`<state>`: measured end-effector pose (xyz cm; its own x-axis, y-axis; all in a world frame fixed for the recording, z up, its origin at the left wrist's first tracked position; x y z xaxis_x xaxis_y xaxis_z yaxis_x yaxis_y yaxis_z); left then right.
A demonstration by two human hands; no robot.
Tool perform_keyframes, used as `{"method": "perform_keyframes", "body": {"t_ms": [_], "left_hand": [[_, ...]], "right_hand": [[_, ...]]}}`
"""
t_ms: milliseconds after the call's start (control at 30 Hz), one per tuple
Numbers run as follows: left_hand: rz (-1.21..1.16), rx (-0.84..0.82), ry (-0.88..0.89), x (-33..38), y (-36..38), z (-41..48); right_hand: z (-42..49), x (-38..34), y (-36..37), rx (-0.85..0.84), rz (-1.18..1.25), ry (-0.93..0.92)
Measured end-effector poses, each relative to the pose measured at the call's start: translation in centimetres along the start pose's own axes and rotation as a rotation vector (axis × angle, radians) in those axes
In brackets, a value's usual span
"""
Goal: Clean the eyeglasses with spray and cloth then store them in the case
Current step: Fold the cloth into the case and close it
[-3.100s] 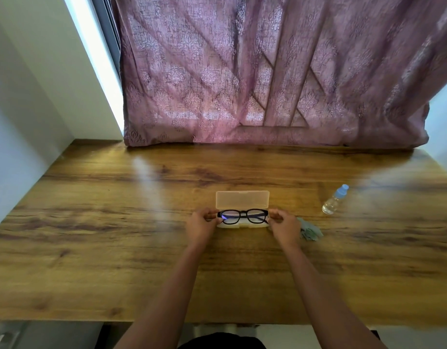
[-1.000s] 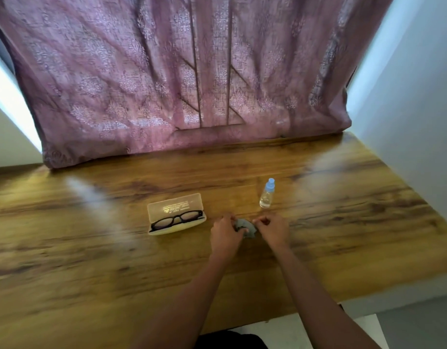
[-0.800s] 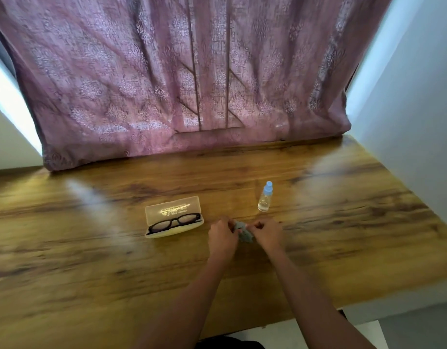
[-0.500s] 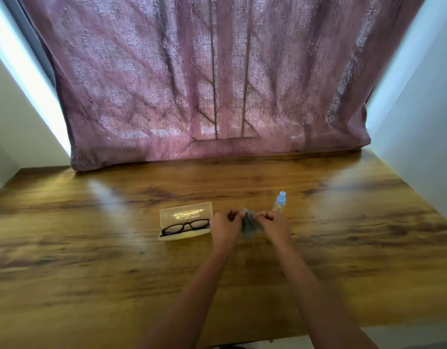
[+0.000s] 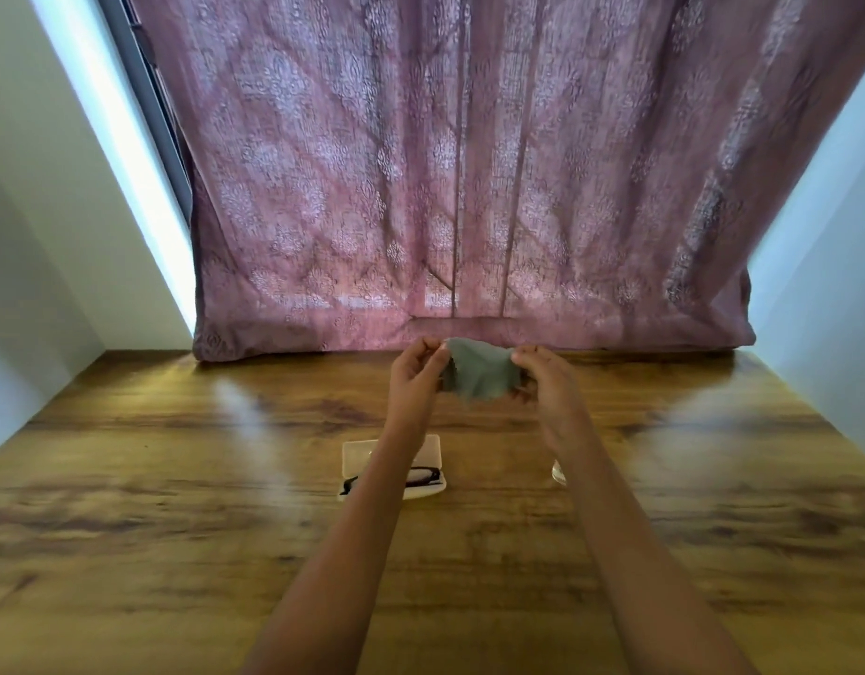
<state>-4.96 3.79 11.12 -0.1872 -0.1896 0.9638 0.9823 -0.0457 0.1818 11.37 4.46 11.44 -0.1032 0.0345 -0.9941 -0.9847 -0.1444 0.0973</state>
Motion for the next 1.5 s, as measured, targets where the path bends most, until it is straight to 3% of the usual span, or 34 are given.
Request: {"method": "perform_keyframes", "body": {"t_ms": [200,400,600,733,1033,1200,1500], "left_hand": [[0.085,-0.082,0.065,1.5,-0.6,0.5],[0.243,-0.345,0.084,3.1,1.2,0.5],[0.365,-0.500,-0.053,2.6,0.8,0.2],[0.397,-0.451,-0.066,2.5,-0.9,0.8],[0.306,-0.343,-0.215,1.2,-2.8,0.7],[0.347,-0.106,-0.333,-0.2,-3.8,1.1],[0.220,-0.036,-0.366,-1.0,-1.3,0.8]], "right_hand": [[0.5,-4.1,2.7,-0.191,-0.273,-0.088],[0.8,-5.8,4.8,-0.320,-0.513,-0.122],[1.7,-5.8,2.5,-0.235,-0.545,-0.105],[1.8,-5.5,0.6,-0.109,-0.534,-0.088],[1.6,-4.7,-1.1,-0.032,-0.422,-0.086],[1.4,-4.6,-0.7,0.050,-0.544,-0.110],[0.8,-3.3,3.7,-0.024,-0.663,-0.137]]}}
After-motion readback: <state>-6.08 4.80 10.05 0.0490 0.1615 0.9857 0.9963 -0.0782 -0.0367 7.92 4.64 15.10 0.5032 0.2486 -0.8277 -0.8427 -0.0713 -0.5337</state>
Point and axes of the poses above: each hand's wrist, its own z-axis towards the middle knuckle, its own y-axis out of the palm, x = y × z, the point moved 9 cm from there along z, towards the middle knuckle, and after that the axes turned 11 degrees about -x, right-handed, at the moved point
